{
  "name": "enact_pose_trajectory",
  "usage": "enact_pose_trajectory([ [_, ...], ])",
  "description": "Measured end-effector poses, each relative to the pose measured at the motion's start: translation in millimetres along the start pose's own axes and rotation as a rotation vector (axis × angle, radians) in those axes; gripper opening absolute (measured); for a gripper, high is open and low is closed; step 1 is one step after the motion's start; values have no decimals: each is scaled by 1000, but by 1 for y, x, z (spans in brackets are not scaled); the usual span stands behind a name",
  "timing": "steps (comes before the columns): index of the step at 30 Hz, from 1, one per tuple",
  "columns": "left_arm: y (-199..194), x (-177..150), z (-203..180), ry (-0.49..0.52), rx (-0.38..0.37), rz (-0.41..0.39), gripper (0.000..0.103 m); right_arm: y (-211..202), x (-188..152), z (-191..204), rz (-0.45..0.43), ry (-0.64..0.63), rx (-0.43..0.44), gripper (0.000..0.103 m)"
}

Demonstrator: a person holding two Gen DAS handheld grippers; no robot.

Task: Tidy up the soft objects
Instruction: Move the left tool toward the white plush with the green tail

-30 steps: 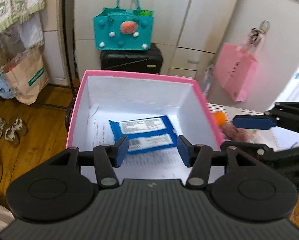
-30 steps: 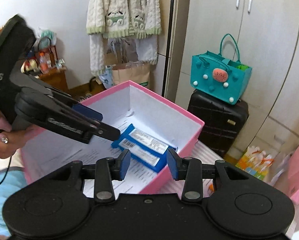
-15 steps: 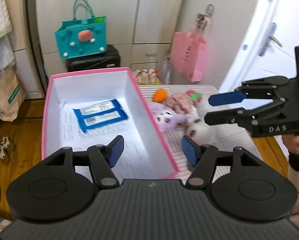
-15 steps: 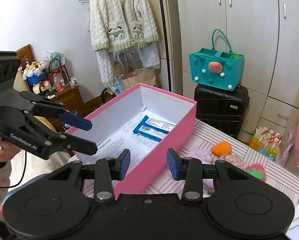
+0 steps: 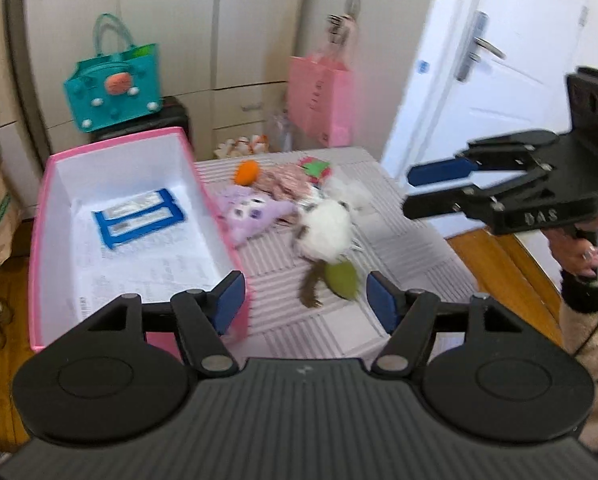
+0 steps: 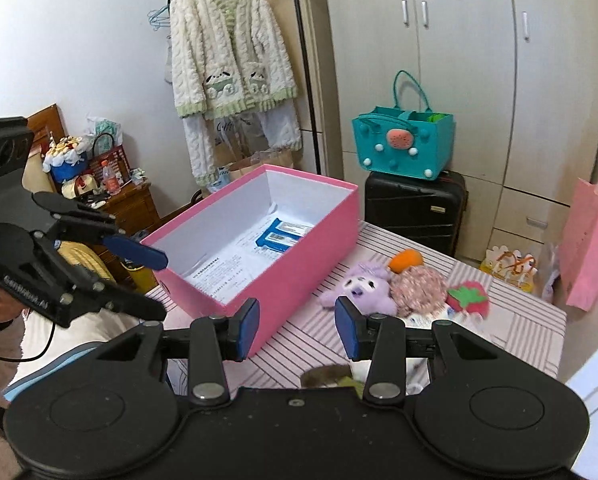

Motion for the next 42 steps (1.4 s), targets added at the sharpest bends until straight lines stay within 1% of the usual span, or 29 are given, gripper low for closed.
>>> enact_pose_trajectory([
  [6,4,-9,-30,68,-45,14,66,-16,-20,-7,-11,20,-18,49],
  [9,9,-14,-40,75,-63,6,64,-22,-32,-11,-15,31,-28,50],
  [12,21,-20,-49,93,-75,19,64,-28,-48,-14,-17,36,-35,51],
  [17,48,-32,-59,100,-120,55,64,-31,-67,-15,-7,33,-52,60],
  [20,64,-38,-62,104,-128,60,65,-27,-78,-20,-2,44,-43,68],
  [23,81,-42,-63,99,-124,52,66,-21,-87,-26,-5,60,-46,75],
  [25,91,-44,-63,93,-124,43,66,-17,-92,-32,-19,72,-47,82],
  [30,117,-48,-64,80,-109,15,67,-3,-104,-50,-71,112,-68,91],
  [32,128,-50,-65,98,-101,12,67,4,-108,-58,-85,115,-93,92],
  [36,144,-53,-66,116,-54,-36,67,17,-115,-77,-145,109,-152,92],
  [38,152,-52,-67,116,-23,-62,68,20,-120,-88,-200,116,-147,92],
  [39,155,-52,-67,119,-5,-74,69,21,-122,-93,-214,125,-140,92],
  [41,162,-52,-66,119,13,-93,69,28,-124,-106,-215,142,-144,92],
  [42,167,-51,-66,109,10,-88,69,33,-125,-110,-203,142,-156,92],
])
Point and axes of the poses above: each gripper's, at about its wrist camera, not at the fingertips, and y roughly the way its jaws point, z to its left, x to its top, the point moved 3 cm from there along y, roughly the way its jaws point, and after that the axes turned 2 degrees about z, right-handed, at the moved point
